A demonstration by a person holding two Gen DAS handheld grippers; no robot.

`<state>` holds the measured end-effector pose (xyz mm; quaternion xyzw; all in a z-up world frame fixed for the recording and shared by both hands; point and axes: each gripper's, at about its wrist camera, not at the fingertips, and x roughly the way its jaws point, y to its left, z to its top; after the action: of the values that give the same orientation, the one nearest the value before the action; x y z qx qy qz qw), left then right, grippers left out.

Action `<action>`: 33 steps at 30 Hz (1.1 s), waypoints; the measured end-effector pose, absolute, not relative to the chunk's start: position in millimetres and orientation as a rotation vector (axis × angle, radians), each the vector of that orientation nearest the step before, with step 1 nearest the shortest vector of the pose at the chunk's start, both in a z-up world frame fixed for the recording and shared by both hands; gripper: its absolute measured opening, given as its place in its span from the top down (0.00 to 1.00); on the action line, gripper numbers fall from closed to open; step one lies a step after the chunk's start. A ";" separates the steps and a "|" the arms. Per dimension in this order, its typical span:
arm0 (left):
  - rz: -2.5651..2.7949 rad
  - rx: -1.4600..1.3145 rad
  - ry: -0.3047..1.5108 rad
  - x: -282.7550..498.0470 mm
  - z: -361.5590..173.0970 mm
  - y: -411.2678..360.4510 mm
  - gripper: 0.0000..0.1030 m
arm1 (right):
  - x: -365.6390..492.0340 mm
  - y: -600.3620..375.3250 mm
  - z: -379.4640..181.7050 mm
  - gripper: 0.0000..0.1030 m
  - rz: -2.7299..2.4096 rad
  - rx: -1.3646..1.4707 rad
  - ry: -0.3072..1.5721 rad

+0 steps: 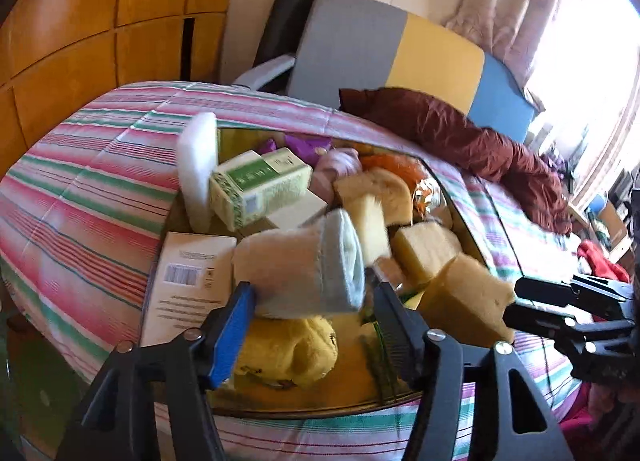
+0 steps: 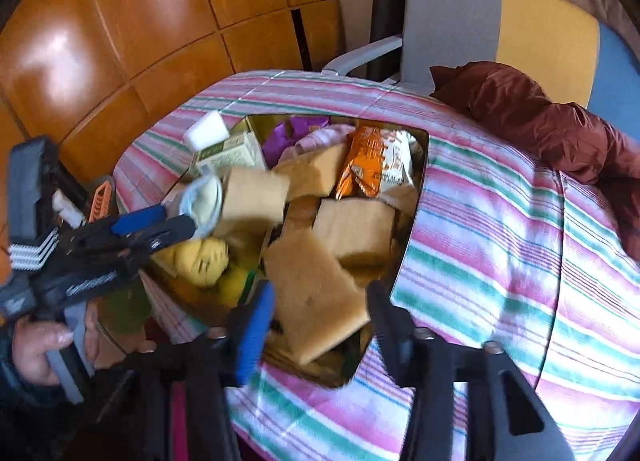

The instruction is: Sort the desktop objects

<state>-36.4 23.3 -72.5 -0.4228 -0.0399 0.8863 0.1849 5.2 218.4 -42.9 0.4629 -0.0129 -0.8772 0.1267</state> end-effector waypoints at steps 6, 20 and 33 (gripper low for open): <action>2.473 -1.236 -0.088 -48.1 -83.0 35.9 0.47 | -10.3 202.8 -53.5 0.70 -2.568 1.346 0.053; 2.691 -1.045 0.011 -16.6 -18.0 23.9 0.21 | 2.4 183.5 -37.2 0.51 -2.637 1.239 0.042; 2.866 -1.033 0.011 1.5 12.3 21.0 0.21 | 23.0 169.5 -42.9 0.38 -2.733 1.232 0.018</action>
<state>1.5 21.0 12.3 -0.3386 0.0037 0.9397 0.0476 23.0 169.5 -42.9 0.4099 0.0060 -0.9093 0.0715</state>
